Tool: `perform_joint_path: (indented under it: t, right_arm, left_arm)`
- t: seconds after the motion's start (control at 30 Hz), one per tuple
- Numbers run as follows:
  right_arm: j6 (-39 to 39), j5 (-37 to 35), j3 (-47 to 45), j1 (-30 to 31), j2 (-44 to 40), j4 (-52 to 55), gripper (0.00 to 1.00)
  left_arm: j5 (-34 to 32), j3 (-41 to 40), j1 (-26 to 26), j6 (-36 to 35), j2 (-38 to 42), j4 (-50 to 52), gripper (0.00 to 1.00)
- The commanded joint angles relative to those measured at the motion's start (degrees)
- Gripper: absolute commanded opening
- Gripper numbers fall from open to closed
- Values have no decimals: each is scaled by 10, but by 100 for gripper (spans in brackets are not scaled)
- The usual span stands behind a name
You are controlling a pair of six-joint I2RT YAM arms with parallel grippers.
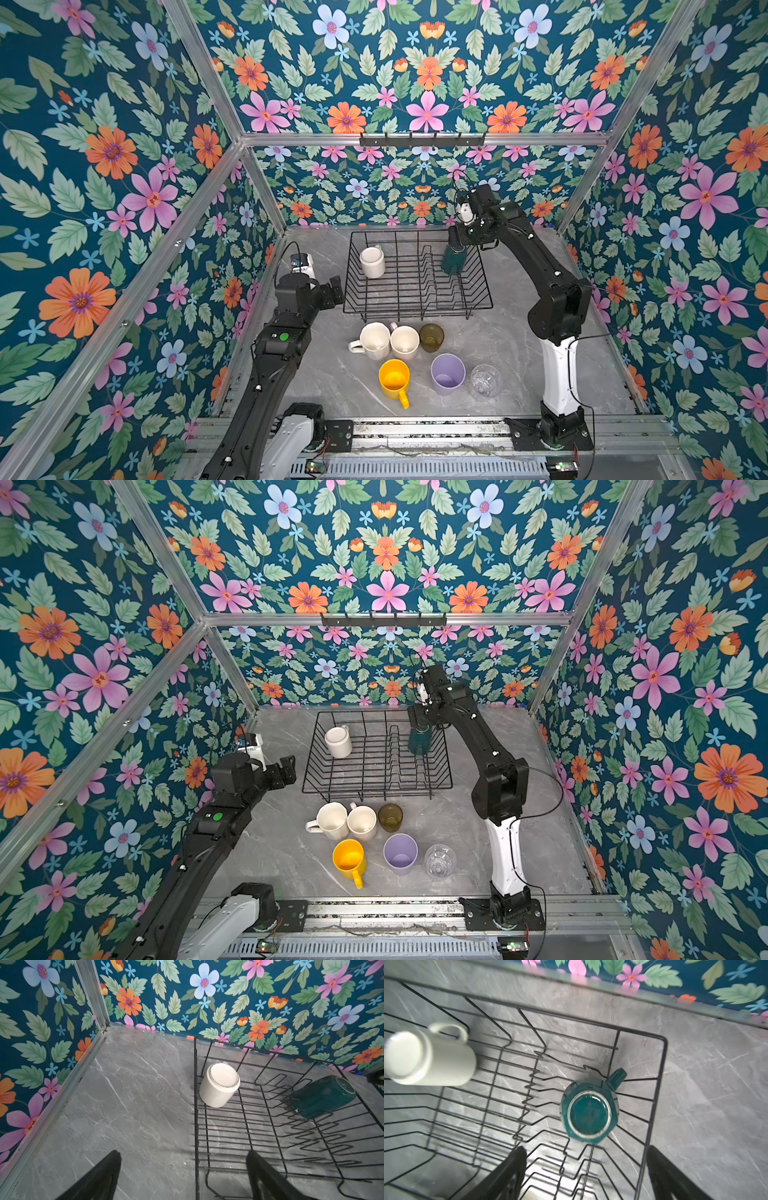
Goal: Load cups into a dish rack
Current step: Place the cup upside down at the dish rack, then pick up the cup from the center of the table.
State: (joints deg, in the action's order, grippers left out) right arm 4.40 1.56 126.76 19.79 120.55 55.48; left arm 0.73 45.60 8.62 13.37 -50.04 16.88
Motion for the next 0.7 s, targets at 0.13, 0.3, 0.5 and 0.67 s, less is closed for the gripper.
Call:
perform_joint_path:
  t: [0.13, 0.3, 0.5, 0.67]
  right_arm:
    - [42, 45, -187, 2, -148, -130, 89]
    - [74, 75, -321, 1, -247, -198, 90]
    - [99, 83, -428, 1, -338, -253, 92]
    - [105, 92, -465, 1, -367, -266, 94]
  left_arm:
    - [94, 31, 0, -18, -42, 107, 83]
    - [150, 39, 3, -32, -53, 140, 77]
    - [139, 62, 72, -32, -64, 179, 74]
    - [69, 82, 149, -16, -92, 216, 70]
